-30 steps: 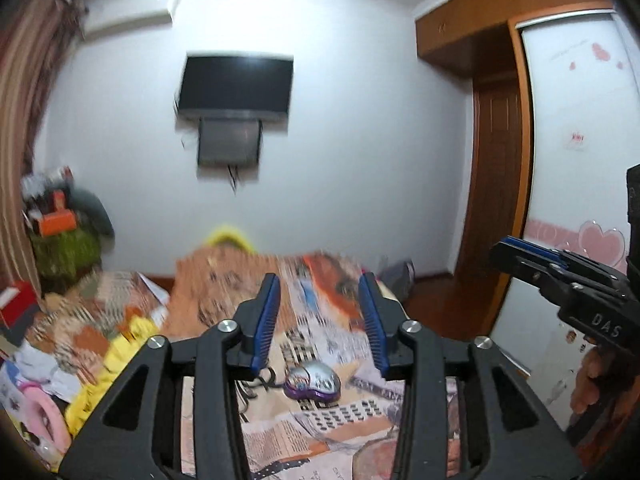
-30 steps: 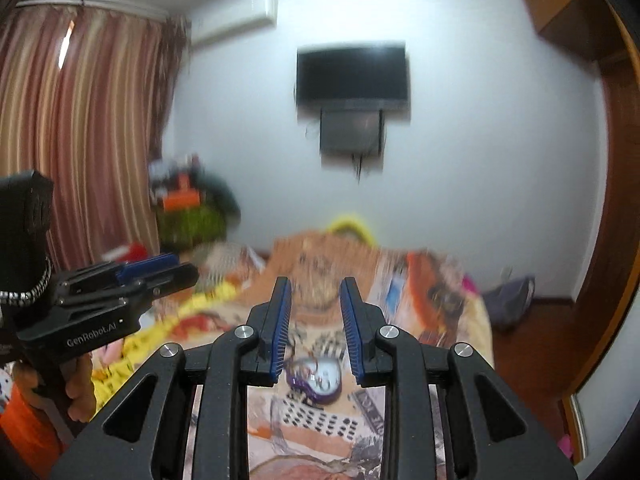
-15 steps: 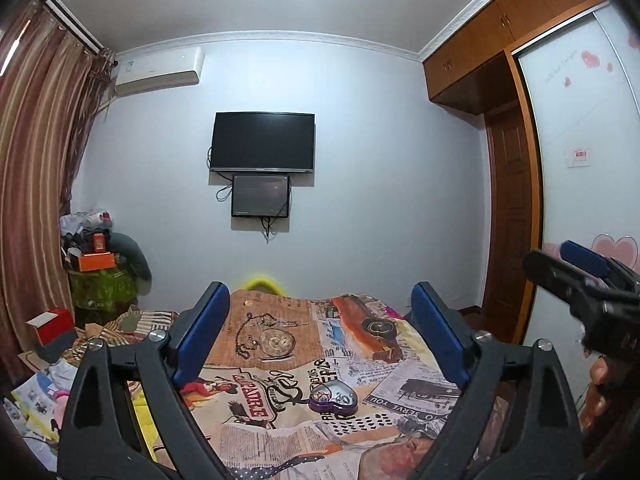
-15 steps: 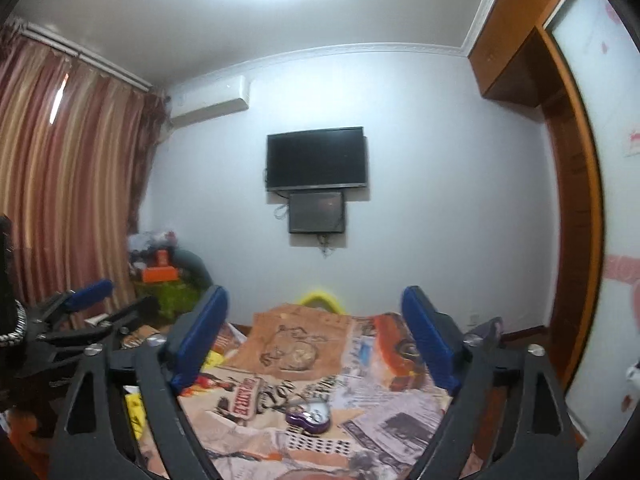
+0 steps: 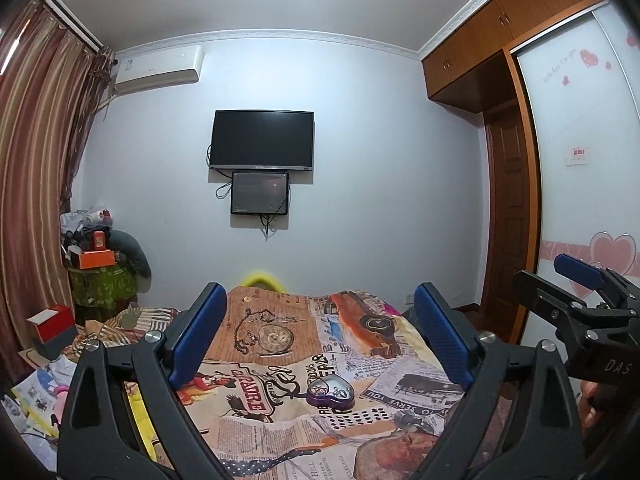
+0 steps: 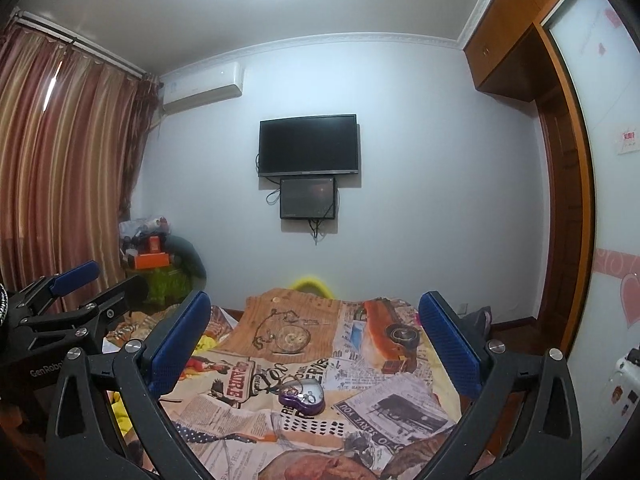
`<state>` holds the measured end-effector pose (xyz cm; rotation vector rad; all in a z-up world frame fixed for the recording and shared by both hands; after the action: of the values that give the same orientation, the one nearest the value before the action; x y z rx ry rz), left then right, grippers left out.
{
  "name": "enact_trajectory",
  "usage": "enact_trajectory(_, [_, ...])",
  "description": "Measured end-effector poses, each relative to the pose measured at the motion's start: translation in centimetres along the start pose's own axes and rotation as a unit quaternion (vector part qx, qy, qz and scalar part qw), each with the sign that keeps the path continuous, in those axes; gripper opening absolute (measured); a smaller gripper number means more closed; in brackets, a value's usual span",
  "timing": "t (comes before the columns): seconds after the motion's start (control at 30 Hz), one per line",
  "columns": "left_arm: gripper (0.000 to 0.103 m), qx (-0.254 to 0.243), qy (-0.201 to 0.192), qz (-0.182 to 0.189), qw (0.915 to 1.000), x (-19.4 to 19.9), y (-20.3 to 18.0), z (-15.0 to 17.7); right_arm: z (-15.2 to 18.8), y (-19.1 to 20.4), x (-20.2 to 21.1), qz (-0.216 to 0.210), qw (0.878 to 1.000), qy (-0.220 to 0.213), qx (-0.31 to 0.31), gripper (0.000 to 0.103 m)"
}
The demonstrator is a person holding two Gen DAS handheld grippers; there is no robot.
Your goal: Organize jewelry
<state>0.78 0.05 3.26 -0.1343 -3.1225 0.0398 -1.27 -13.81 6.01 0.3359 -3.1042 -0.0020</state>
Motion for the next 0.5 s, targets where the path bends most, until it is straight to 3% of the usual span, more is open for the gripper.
enact_trajectory(0.5, [0.097, 0.011, 0.012, 0.001, 0.9999, -0.57, 0.09, 0.52, 0.59, -0.52, -0.05, -0.003, 1.0, 0.015, -0.001, 0.103])
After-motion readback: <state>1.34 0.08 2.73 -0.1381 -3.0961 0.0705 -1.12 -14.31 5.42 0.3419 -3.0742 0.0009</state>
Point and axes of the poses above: each gripper's, at about its wrist camera, not at the fingertips, and x roughly against the way its jaws point, y to its left, z to its underside, the point moved 3 cm from there along -x, roughly the way its jaws point, and after that the axes turned 8 degrees about z, right-handed, at the moved point
